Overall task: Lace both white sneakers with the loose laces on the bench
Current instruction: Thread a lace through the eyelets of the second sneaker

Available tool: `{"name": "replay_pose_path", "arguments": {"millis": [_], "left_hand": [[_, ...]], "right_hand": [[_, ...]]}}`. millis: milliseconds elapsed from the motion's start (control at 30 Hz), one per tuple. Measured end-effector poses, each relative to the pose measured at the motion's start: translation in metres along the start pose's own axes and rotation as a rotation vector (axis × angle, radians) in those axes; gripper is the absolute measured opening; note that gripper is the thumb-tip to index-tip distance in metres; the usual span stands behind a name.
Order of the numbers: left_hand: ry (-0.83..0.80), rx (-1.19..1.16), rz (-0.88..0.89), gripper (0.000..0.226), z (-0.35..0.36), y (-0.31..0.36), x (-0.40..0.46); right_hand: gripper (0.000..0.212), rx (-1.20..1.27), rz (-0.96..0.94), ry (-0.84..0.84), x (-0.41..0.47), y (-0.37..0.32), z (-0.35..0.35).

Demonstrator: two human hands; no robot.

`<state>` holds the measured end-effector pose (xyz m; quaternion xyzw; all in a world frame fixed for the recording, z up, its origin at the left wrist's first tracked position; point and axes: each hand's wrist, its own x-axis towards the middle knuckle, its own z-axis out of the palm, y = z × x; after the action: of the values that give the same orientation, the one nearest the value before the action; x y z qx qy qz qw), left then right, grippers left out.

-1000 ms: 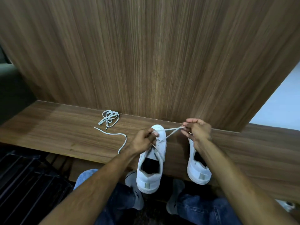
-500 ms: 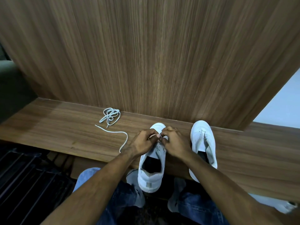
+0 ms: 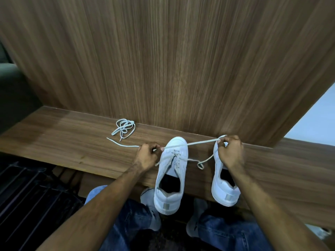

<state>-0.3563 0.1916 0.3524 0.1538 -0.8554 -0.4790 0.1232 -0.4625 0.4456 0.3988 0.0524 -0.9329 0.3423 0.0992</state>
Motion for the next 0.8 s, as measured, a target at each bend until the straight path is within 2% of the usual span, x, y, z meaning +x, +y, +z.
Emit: {"name": "replay_pose_path", "arguments": {"millis": [67,133,200,267,400,467,567,700,800], "left_hand": [[-0.024,0.011,0.021,0.014,0.007,0.01,-0.004],[-0.059,0.049,0.09,0.013,0.015,0.025,-0.009],[-0.086,0.079,0.136,0.012,0.023,0.034,-0.011],[-0.097,0.118,0.138,0.012,0.026,0.041,-0.013],[-0.077,0.169,0.184,0.014,0.023,0.035,-0.016],[-0.058,0.146,0.193,0.014,0.02,0.03,-0.018],[-0.031,0.105,0.167,0.013,0.019,0.025,-0.018],[-0.063,0.064,0.161,0.015,0.028,0.03,-0.015],[-0.057,0.092,0.11,0.02,0.031,0.033,-0.014]], "right_hand": [[0.036,-0.098,-0.153,-0.044,-0.011,-0.003,0.01],[0.046,-0.095,-0.365,-0.188,-0.023,-0.01,0.022],[0.046,-0.092,-0.512,-0.353,-0.034,-0.022,0.033],[0.038,-0.134,-0.566,-0.411,-0.042,-0.032,0.038],[0.023,-0.176,-0.503,-0.322,-0.044,-0.042,0.032],[0.023,-0.211,-0.425,-0.291,-0.043,-0.041,0.025],[0.026,-0.235,-0.354,-0.334,-0.044,-0.038,0.021],[0.04,-0.023,-0.431,-0.475,-0.049,-0.041,0.029],[0.03,0.06,-0.378,-0.464,-0.05,-0.047,0.04]]}}
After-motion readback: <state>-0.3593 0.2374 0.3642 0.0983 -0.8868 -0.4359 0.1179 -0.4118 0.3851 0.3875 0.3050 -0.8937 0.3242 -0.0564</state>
